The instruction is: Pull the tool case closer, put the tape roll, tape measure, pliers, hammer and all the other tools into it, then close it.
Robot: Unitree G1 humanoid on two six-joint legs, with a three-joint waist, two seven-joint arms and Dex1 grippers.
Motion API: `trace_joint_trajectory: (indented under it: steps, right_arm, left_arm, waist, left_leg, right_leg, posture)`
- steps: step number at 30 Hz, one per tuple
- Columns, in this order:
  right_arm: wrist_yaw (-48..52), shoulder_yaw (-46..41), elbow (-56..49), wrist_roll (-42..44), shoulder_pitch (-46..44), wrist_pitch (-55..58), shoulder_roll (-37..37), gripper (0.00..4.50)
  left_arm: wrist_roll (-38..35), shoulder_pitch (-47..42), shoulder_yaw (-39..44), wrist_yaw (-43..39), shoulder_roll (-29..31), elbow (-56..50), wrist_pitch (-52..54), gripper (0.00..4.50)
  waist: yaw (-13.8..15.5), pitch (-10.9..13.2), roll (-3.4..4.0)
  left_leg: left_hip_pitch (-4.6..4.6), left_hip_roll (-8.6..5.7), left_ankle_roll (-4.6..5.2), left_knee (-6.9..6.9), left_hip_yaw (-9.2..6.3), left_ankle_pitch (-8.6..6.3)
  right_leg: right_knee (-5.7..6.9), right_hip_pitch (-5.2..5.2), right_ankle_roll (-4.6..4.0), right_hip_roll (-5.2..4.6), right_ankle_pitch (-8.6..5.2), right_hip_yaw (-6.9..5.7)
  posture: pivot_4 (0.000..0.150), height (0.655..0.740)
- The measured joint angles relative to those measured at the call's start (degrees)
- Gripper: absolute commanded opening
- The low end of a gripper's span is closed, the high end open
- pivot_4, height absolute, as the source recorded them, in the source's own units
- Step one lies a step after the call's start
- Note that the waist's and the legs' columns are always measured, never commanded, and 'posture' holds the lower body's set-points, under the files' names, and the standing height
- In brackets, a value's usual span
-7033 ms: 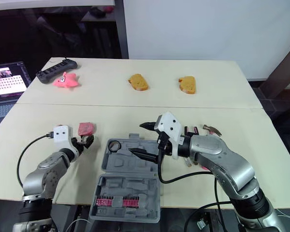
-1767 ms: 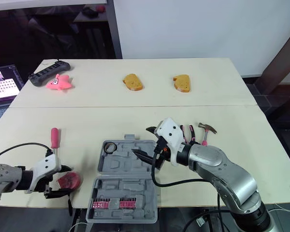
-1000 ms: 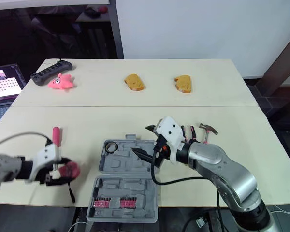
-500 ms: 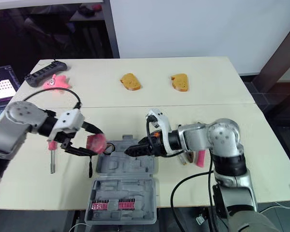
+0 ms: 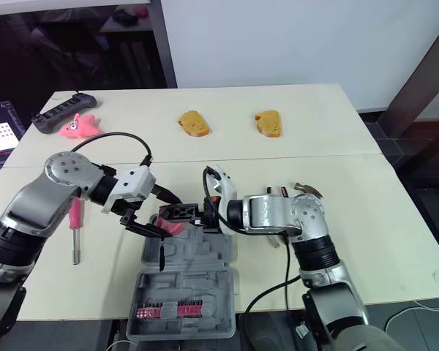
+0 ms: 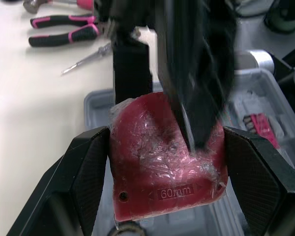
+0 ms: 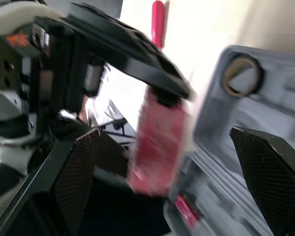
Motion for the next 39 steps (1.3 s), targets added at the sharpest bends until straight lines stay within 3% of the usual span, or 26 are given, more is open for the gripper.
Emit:
trace_joint_trajectory:
  steps: [3, 5, 7, 12, 13, 20, 23, 27, 33, 39]
  right_arm:
    - [-3.36, -0.98, -1.55, 0.02, 1.68, -1.00, 1.40, 4.50]
    - [-4.87, -1.67, -1.90, 0.02, 2.40, -1.37, 1.96, 3.95]
    - [-5.57, -2.16, -2.13, 0.02, 2.66, -1.43, 2.44, 3.15]
    - [-5.38, -2.52, -2.98, 0.14, 2.73, -1.31, 2.27, 0.61]
    - [-5.31, -2.59, -2.93, 0.03, 2.74, -1.26, 2.10, 0.48]
    - [-4.76, -2.65, -2.93, -0.02, 2.74, -1.13, 1.81, 0.48]
    - [-3.93, -3.20, -2.93, -0.04, 2.70, -0.88, 1.49, 0.48]
    - [0.14, -3.90, -2.78, 0.02, 2.07, 0.98, -2.06, 0.48]
    - [14.05, -5.89, 0.50, -0.01, 2.69, 6.62, -19.29, 0.48]
    - [30.45, -6.23, -0.56, -0.09, 13.70, 9.93, -41.40, 0.48]
  left_arm:
    - [0.07, 0.00, -0.01, 0.68, -0.30, -0.15, 0.01, 3.08]
    - [0.30, 0.00, -0.01, 0.71, -0.30, -0.13, -0.09, 3.08]
    - [0.61, 0.00, -0.02, 0.67, -0.29, -0.04, -0.23, 3.08]
    - [1.23, 0.00, -0.09, 0.87, -0.32, 0.65, -0.84, 3.08]
    - [1.20, -0.14, -0.05, 0.96, -0.36, 0.62, -0.90, 3.08]
    - [1.26, -0.13, -0.11, 1.37, -0.75, 0.63, -1.11, 3.08]
    - [1.61, 0.02, -0.06, 1.61, -1.24, 0.98, -2.09, 4.42]
    - [0.89, 1.26, 1.01, 1.28, -1.03, 2.62, -2.83, 4.50]
    - [-4.56, 9.34, 9.30, 1.62, 3.86, 0.63, 0.05, 4.50]
    - [-10.99, 31.66, 19.86, 2.32, 7.11, -10.09, 1.97, 4.50]
  waist:
    - [0.15, 0.00, 0.00]
    - [0.16, 0.00, 0.00]
    - [0.16, 0.00, 0.00]
    - [0.05, 0.00, 0.01]
    - [0.12, 0.00, 0.02]
    - [0.13, 0.00, 0.03]
    - [0.14, 0.00, 0.03]
    - [0.18, 0.00, 0.04]
    - [0.26, 0.08, 0.17]
    - [0.60, 0.10, 0.16]
  left_leg:
    - [0.00, 0.00, 0.00, 0.03, -0.01, 0.00]
    - [0.00, 0.00, 0.00, 0.03, -0.01, 0.00]
    - [0.00, 0.00, 0.00, 0.02, -0.01, 0.00]
    - [0.01, 0.00, 0.00, 0.00, -0.03, 0.00]
    - [-0.01, 0.00, 0.00, 0.01, -0.03, 0.00]
    - [-0.02, 0.00, 0.00, 0.02, -0.03, 0.00]
    - [-0.02, 0.00, 0.00, 0.01, -0.03, 0.00]
    - [-0.03, 0.00, 0.00, 0.02, -0.03, 0.00]
    - [-0.09, 0.00, 0.03, -0.03, -0.01, -0.02]
    - [-0.20, 0.02, 0.25, -0.05, 0.00, -0.14]
  right_leg:
    - [0.03, 0.00, 0.00, 0.00, 0.00, -0.01]
    - [0.03, 0.00, 0.00, 0.01, 0.00, -0.01]
    - [0.03, 0.00, 0.00, 0.01, 0.00, -0.01]
    - [0.03, -0.02, 0.00, 0.03, 0.00, -0.01]
    - [0.02, -0.02, 0.00, 0.02, 0.00, -0.01]
    - [0.02, -0.02, 0.00, 0.02, 0.00, -0.01]
    - [0.02, -0.02, 0.00, 0.02, 0.00, -0.01]
    - [0.02, -0.02, 0.00, 0.02, 0.00, -0.01]
    - [-0.12, -0.03, 0.00, 0.01, -0.01, -0.01]
    - [-0.22, -0.09, -0.02, 0.00, -0.10, -0.01]
  posture:
    - [0.150, 0.7400]
    - [0.150, 0.7400]
    - [0.150, 0.7400]
    - [0.150, 0.7400]
    - [0.150, 0.7400]
    - [0.150, 0.7400]
    - [0.150, 0.7400]
    - [0.150, 0.7400]
    - [0.150, 0.7400]
    - [0.150, 0.7400]
